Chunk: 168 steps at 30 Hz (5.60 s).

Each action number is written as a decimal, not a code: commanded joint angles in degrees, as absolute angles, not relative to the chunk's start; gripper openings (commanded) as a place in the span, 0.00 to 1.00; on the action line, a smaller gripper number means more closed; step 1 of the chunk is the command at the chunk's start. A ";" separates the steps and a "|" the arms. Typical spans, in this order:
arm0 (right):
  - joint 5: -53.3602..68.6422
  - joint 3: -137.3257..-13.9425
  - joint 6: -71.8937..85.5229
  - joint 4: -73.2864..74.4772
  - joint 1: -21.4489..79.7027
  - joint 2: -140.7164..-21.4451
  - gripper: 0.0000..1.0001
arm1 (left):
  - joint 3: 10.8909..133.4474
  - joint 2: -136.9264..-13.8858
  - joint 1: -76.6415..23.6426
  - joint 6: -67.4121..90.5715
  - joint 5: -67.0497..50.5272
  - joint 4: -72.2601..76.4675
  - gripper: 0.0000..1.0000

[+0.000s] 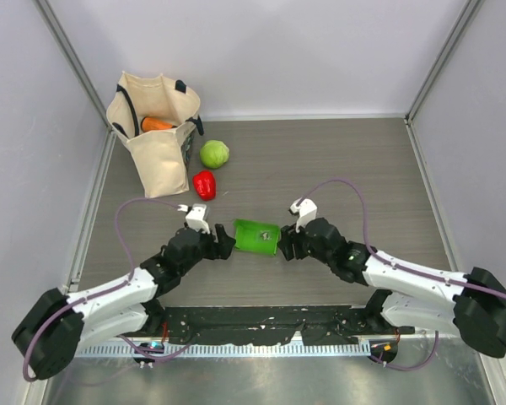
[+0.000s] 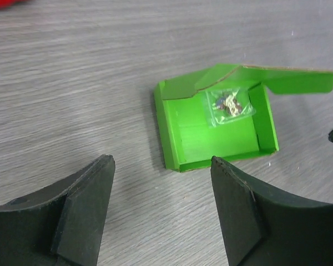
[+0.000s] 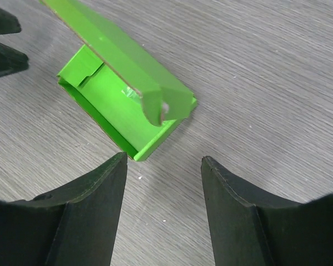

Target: Fold the paper box

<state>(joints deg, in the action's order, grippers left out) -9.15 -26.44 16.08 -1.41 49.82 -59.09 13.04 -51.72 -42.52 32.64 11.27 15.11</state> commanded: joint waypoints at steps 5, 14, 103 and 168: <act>-16.96 -28.91 12.66 -12.39 53.79 -67.58 0.60 | 20.99 -64.59 -42.01 25.05 6.06 24.08 0.70; -26.09 -34.01 11.78 -11.60 56.86 -73.21 0.53 | 26.01 -68.72 -41.92 20.66 9.49 21.10 0.69; -66.09 -34.89 42.09 -19.98 69.08 -94.22 0.08 | 21.54 -84.11 -59.32 30.50 33.04 32.08 0.00; -19.07 -26.20 103.62 -11.95 53.26 -74.97 0.33 | 24.08 -86.40 -65.48 29.53 42.28 29.88 0.00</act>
